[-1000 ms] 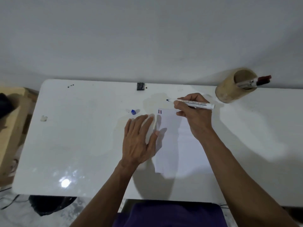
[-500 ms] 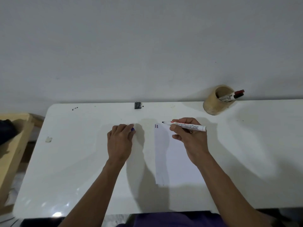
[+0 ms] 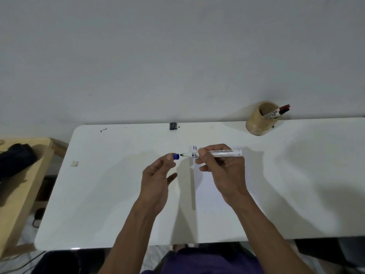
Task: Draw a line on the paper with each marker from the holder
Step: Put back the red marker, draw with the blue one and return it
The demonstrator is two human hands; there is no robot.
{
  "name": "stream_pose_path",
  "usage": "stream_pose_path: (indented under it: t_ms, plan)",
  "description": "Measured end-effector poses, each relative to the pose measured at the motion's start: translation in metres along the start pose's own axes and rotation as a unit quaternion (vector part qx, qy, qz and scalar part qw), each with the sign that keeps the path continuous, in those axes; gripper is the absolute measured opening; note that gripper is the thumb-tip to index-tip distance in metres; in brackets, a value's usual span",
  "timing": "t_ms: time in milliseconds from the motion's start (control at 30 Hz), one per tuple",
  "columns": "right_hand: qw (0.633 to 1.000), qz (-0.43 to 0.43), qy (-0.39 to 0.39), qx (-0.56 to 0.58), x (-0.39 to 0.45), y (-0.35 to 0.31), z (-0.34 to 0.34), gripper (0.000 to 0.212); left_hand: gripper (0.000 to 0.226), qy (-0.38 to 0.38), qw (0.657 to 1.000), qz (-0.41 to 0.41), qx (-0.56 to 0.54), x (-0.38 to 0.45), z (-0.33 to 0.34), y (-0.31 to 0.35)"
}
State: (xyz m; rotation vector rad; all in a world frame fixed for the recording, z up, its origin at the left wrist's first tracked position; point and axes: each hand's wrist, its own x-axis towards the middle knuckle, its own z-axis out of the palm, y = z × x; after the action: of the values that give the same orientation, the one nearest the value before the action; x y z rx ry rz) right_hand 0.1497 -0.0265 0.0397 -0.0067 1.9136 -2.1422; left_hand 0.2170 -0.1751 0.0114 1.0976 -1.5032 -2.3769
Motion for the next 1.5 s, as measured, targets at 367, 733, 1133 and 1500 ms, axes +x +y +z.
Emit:
stream_pose_path:
  t_ms: [367, 733, 1133, 1500]
  plan:
    - [1.0, -0.015, 0.005, -0.022, -0.043, 0.007, 0.008, 0.008, 0.022, -0.035, 0.999, -0.017, -0.012, -0.037, -0.01, -0.005]
    - [0.997, 0.031, 0.046, 0.044, -0.052, 0.004, -0.016, 0.007, 0.016, -0.095, 0.995, -0.003, 0.004, -0.042, 0.021, -0.009]
    - [0.967, -0.039, -0.01, -0.253, 0.001, -0.035, -0.119, 0.018, 0.016, -0.114, 0.973, 0.122, 0.159, -0.01, 0.104, 0.01]
    - [0.956, -0.147, 0.018, -0.252, 0.083, -0.064, -0.183, 0.083, 0.031, -0.067, 0.944, 0.191, 0.259, 0.035, 0.231, 0.009]
